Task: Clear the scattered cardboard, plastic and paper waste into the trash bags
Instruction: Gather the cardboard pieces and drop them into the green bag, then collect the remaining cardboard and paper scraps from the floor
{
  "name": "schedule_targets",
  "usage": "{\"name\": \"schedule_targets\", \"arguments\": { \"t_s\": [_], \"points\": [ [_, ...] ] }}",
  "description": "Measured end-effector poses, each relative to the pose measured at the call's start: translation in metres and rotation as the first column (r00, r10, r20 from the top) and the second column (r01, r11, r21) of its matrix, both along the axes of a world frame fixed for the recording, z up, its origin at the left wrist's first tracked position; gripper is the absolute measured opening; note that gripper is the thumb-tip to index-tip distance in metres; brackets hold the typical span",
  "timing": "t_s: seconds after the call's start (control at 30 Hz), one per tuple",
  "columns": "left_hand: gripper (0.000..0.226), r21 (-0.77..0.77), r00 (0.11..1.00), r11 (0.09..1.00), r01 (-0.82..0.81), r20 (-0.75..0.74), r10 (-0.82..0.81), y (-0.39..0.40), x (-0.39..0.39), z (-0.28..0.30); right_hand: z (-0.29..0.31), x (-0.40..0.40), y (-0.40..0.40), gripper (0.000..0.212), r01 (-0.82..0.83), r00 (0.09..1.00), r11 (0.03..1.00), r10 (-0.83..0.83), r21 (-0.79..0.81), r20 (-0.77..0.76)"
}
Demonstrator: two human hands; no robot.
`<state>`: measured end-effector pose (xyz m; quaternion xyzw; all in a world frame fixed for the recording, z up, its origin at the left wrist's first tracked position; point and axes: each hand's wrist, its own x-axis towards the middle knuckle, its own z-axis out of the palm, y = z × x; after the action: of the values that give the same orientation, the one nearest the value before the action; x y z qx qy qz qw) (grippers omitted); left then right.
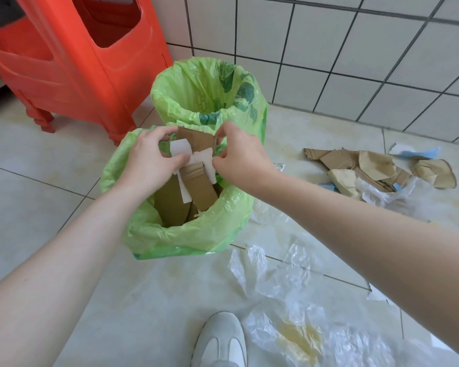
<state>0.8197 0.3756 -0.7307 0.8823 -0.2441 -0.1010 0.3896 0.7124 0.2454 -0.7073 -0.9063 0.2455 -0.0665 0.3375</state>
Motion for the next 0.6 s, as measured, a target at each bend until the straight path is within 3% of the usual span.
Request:
{"name": "schedule_targets", "arguments": {
  "t_s": [0.2, 0.37, 0.47, 0.6],
  "points": [
    [0.015, 0.004, 0.994, 0.996, 0.094, 0.055, -0.094, 0.022, -0.009, 0.006, -0.001, 0.002, 0.015, 0.017, -0.094, 0.994, 0.986, 0.101, -0.139, 0.043],
    [0.018, 0.372, 0.978, 0.91, 0.183, 0.023, -0.207, 0.023, -0.013, -0.004, -0.014, 0.002, 0.012, 0.016, -0.212, 0.974, 0.945, 0.184, -0.249, -0.133],
    [0.012, 0.333, 0.98, 0.934, 0.129, 0.1, -0.171, 0.017, -0.019, 0.003, -0.011, -0.007, 0.004, 0.019, -0.225, 0.974, 0.948, 0.22, -0.226, -0.044],
    [0.025, 0.246, 0.942, 0.959, 0.138, 0.267, -0.204, 0.004, -0.033, 0.024, 0.005, -0.039, -0.023, 0.027, -0.223, 0.974, 0.956, 0.225, -0.191, -0.014]
  ]
}}
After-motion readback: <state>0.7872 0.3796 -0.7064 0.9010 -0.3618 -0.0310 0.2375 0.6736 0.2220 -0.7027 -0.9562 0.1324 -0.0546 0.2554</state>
